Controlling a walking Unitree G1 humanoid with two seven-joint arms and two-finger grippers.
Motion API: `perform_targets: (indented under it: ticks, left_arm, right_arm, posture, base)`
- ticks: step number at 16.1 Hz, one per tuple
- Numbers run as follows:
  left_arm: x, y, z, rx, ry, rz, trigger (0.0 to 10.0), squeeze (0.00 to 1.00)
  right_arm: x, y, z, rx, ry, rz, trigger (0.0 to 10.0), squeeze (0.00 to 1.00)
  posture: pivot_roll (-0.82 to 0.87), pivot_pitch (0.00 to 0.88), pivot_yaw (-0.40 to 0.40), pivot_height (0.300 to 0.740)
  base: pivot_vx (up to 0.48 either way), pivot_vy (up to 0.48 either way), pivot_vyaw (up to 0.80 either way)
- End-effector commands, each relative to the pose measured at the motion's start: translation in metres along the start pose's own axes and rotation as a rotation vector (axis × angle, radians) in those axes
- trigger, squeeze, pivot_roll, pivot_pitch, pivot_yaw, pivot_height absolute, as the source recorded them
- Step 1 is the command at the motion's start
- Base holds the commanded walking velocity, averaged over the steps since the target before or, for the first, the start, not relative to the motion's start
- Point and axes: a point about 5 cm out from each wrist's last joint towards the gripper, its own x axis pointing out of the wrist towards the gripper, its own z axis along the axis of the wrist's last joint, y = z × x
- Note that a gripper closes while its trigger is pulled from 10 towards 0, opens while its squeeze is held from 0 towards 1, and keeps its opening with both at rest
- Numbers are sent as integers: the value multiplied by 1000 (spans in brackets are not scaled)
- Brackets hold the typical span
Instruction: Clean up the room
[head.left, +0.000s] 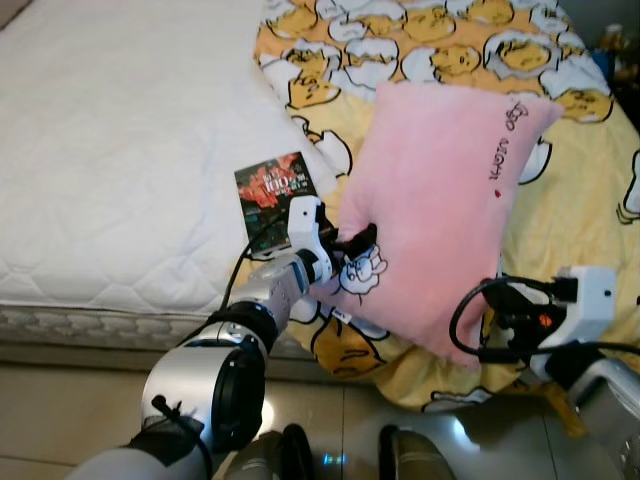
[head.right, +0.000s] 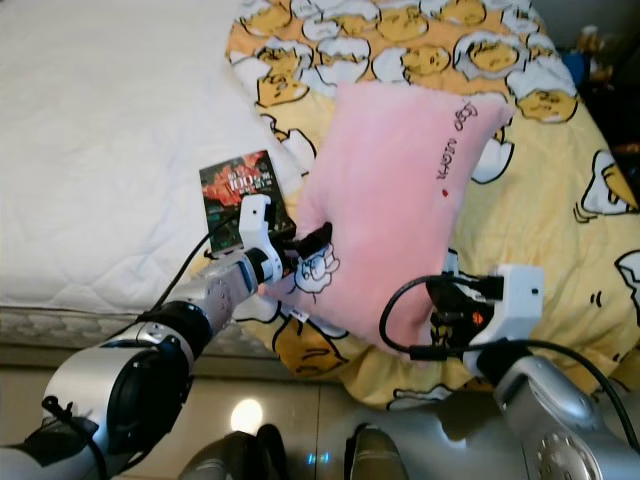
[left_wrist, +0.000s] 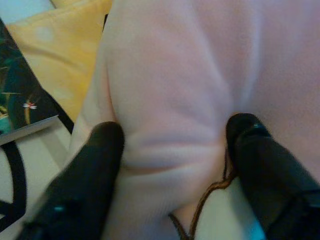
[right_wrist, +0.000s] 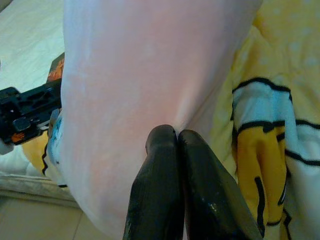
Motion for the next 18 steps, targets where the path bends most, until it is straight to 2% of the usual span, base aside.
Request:
perform_targets:
  ticks: [1, 3, 6, 8, 9, 11, 14, 15, 16, 17, 18]
  left_arm:
    - [3, -6, -4, -12, 17, -20, 0, 0]
    - [4, -8, 0, -14, -7, -40, 0, 0]
    - [3, -6, 24, -87, -137, -55, 0, 0]
    - [-1, -5, 55, -136, -277, -116, 0, 0]
    - [-6, -2, 71, -134, -345, -161, 0, 0]
    - [-12, -3, 89, -105, -408, -222, 0, 0]
    - [-29, 0, 128, -52, -531, -330, 0, 0]
    - [-31, 1, 131, -42, -538, -332, 0, 0]
    - [-35, 4, 135, -1, -536, -323, 0, 0]
    - [-37, 8, 134, 76, -502, -286, 0, 0]
    - [-37, 9, 133, 104, -488, -270, 0, 0]
  right_arm:
    - [-5, 2, 2, 10, -7, 2, 0, 0]
    - [-4, 2, -2, 22, -4, -8, 0, 0]
    - [3, 5, -1, 30, -24, -6, 0, 0]
    - [13, 7, 13, 26, -80, 14, 0, 0]
    - [21, 11, 29, 12, -136, 44, 0, 0]
    - [29, 18, 48, -6, -201, 80, 0, 0]
    - [45, 28, 85, -49, -309, 141, 0, 0]
    - [47, 28, 88, -53, -318, 143, 0, 0]
    - [50, 27, 93, -60, -334, 143, 0, 0]
    - [55, 22, 96, -72, -338, 133, 0, 0]
    - [57, 21, 96, -75, -337, 129, 0, 0]
  posture:
    - [-481, 222, 90, 724]
    - [-459, 213, 93, 724]
    - [-437, 191, 97, 724]
    - [-405, 161, 103, 724]
    - [-381, 141, 107, 724]
    - [-357, 122, 111, 724]
    - [-304, 76, 108, 724]
    - [-298, 68, 107, 724]
    - [-288, 55, 104, 724]
    - [-276, 40, 98, 724]
    - [-271, 35, 96, 724]
  base:
    - [0, 0, 0]
    - [0, 0, 0]
    - [0, 0, 0]
    - [0, 0, 0]
    - [0, 0, 0]
    - [0, 0, 0]
    - [0, 0, 0]
    - [0, 0, 0]
    - [0, 0, 0]
    - [0, 0, 0]
    - [0, 0, 0]
